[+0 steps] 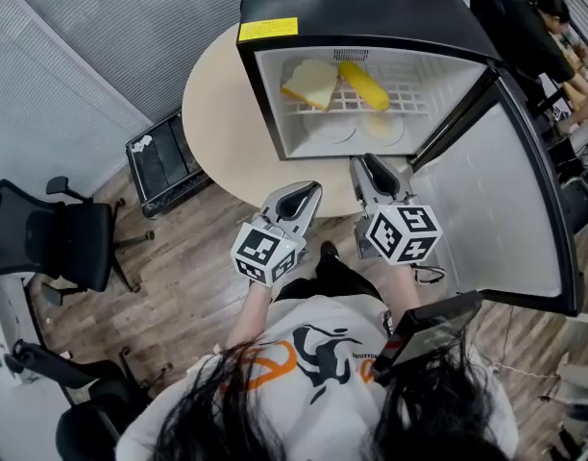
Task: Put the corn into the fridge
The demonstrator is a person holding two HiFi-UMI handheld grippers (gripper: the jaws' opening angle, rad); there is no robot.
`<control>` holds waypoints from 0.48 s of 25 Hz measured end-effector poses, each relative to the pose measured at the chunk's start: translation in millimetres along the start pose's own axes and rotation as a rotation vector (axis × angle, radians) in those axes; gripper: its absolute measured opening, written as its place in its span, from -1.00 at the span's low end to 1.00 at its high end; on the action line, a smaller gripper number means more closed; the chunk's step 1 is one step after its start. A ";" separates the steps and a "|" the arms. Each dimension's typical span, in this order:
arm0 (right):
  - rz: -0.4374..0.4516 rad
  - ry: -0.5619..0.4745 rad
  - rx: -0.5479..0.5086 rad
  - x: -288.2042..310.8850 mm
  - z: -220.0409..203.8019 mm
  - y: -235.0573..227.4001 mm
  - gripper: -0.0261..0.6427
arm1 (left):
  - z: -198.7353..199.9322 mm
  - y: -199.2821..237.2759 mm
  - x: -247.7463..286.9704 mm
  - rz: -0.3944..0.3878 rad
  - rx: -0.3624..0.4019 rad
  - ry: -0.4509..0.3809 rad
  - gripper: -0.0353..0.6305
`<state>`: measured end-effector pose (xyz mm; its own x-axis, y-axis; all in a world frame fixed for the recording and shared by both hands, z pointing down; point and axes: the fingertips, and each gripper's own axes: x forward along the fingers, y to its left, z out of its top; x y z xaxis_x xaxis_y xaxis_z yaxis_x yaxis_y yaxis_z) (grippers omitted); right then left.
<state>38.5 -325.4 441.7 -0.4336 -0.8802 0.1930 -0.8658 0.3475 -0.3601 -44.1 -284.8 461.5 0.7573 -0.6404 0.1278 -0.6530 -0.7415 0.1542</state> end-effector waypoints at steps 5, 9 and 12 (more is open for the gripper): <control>-0.006 -0.014 0.028 -32.0 -13.2 18.6 -0.65 | -4.5 -16.5 -26.1 0.013 -0.010 -0.009 -0.85; -0.025 -0.019 0.036 -57.0 -25.6 25.5 -0.67 | -11.0 -33.1 -43.9 0.008 -0.020 -0.012 -0.85; -0.047 -0.019 0.042 -76.3 -37.3 26.4 -0.69 | -19.0 -47.5 -55.8 -0.003 -0.022 -0.006 -0.85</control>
<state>39.3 -237.0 451.6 -0.3877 -0.9012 0.1937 -0.8737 0.2922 -0.3889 -55.3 -210.0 465.7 0.7594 -0.6392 0.1216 -0.6502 -0.7391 0.1760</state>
